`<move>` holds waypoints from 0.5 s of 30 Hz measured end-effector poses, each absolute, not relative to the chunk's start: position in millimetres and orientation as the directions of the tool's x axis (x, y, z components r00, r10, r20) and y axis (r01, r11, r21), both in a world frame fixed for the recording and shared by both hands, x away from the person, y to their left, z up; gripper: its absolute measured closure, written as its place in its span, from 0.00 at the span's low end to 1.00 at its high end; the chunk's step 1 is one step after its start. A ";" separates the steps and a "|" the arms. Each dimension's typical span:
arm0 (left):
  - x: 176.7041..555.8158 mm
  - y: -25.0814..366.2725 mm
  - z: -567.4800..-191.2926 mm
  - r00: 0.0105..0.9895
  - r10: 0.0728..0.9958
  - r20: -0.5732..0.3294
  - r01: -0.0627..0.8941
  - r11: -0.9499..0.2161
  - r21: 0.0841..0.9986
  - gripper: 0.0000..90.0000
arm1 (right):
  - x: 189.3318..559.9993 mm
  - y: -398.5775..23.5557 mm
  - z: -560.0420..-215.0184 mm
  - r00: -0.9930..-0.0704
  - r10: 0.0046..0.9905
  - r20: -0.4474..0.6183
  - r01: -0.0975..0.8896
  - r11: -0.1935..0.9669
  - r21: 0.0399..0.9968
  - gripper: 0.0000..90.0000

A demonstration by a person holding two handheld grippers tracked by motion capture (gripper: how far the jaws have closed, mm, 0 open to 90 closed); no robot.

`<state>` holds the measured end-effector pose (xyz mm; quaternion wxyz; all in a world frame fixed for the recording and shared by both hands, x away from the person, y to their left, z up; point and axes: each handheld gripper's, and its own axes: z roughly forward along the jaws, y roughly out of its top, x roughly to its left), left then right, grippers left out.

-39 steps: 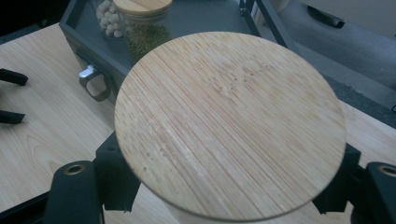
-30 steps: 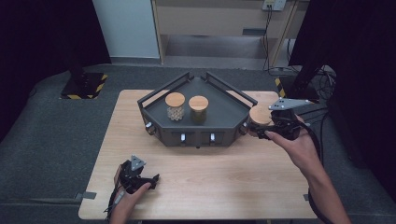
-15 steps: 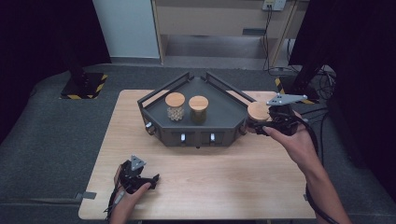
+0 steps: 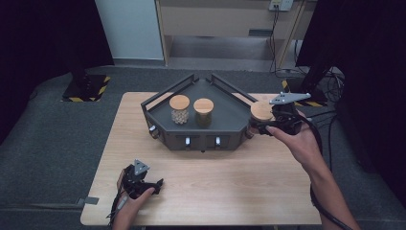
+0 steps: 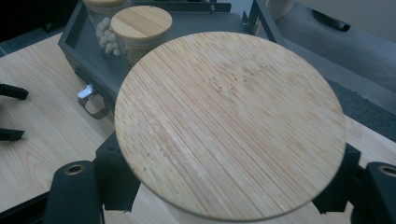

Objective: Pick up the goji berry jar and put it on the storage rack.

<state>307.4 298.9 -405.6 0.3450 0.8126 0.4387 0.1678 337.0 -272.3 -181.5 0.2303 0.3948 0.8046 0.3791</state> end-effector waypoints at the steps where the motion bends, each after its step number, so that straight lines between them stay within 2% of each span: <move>1: 307.4 298.9 -405.6 0.559 0.829 -0.030 0.597 -0.377 0.708 0.00 | 337.6 -271.9 -181.5 -0.583 0.810 -0.072 0.459 0.401 0.793 0.30; 15: 307.3 298.9 -405.6 0.559 0.829 -0.030 0.597 -0.377 0.708 0.00 | 350.7 -267.1 -182.2 -0.586 0.808 -0.062 0.462 0.395 0.794 0.30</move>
